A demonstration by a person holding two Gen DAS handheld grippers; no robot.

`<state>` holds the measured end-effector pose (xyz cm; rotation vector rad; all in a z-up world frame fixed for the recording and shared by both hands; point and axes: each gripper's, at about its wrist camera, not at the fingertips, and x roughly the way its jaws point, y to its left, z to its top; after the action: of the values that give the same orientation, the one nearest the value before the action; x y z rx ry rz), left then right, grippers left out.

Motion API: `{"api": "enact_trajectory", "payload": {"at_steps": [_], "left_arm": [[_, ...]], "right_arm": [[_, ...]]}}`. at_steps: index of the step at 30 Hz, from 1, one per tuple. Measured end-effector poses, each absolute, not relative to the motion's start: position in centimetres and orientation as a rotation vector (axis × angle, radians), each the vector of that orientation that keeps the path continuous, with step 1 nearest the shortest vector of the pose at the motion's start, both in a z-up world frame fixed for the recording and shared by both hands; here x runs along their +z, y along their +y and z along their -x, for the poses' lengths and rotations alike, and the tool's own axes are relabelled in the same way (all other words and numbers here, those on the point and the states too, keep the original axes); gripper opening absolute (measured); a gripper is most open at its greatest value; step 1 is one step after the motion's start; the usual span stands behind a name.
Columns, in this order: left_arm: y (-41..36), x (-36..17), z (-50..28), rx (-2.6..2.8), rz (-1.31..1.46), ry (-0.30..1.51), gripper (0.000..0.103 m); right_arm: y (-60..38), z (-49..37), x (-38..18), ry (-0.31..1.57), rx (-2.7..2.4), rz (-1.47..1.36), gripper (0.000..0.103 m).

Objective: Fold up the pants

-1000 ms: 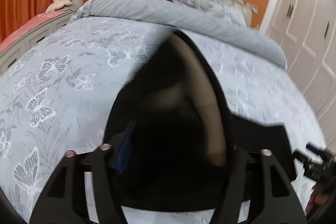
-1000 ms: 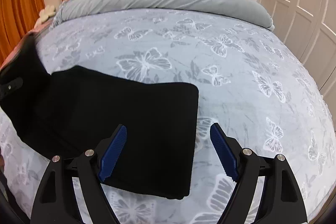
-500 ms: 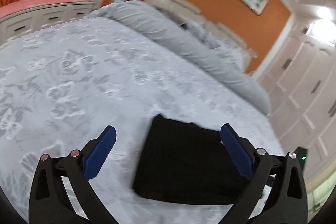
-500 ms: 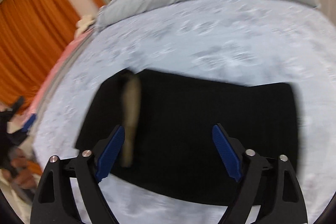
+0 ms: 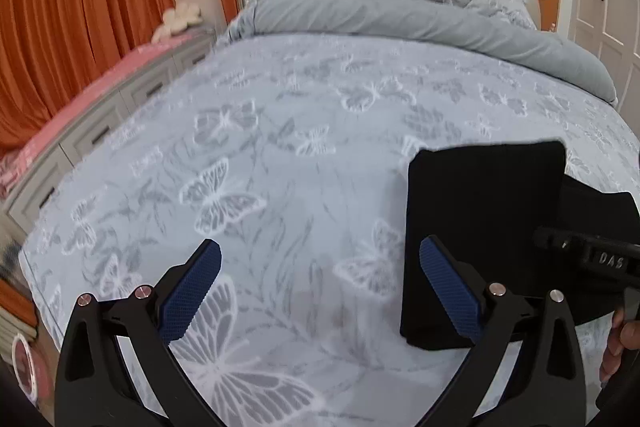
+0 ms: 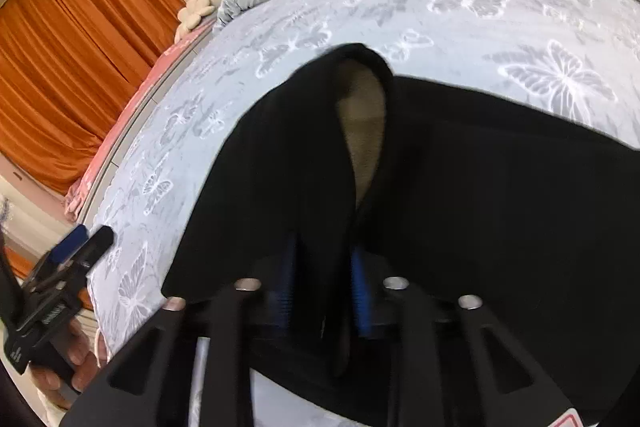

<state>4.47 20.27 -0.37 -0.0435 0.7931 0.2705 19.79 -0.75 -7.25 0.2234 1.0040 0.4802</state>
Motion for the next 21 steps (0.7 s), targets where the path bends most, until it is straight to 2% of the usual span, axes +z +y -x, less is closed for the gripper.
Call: {"api": "enact_trajectory", "payload": {"at_steps": [2,6,12,16,18,20,21], "left_arm": [[20.7,-0.6,-4.6,0.266,0.079,0.810,0.098],[20.8,-0.7,-5.1,0.290,0.092,0.811,0.098],[18.8,-1.0,-5.6,0.291,0.046,0.814,0.098],[17.0,-1.2,-6.0,0.256,0.033,0.825,0.098],[16.1,-1.2,-6.3,0.225,0.043,0.833,0.098],[15.1,-1.3,-6.6,0.184,0.066,0.847,0.098],[14.8,-1.4,-6.7,0.169,0.078,0.855,0.098]], "right_arm": [[-0.6,-19.6,-5.9,0.980,0.517,-0.241,0.013],[-1.7,-18.4,-1.1,0.872,0.583,-0.265,0.011],[-9.2,-16.8,3.0,0.742,0.474,-0.280,0.011],[-15.1,-16.9,0.5,0.825,0.294,-0.225,0.011],[-16.9,-18.3,-3.8,0.965,0.234,-0.234,0.012],[-17.7,-19.1,-6.4,1.038,0.219,-0.253,0.020],[-17.9,-19.2,-6.6,1.042,0.234,-0.265,0.021]]}}
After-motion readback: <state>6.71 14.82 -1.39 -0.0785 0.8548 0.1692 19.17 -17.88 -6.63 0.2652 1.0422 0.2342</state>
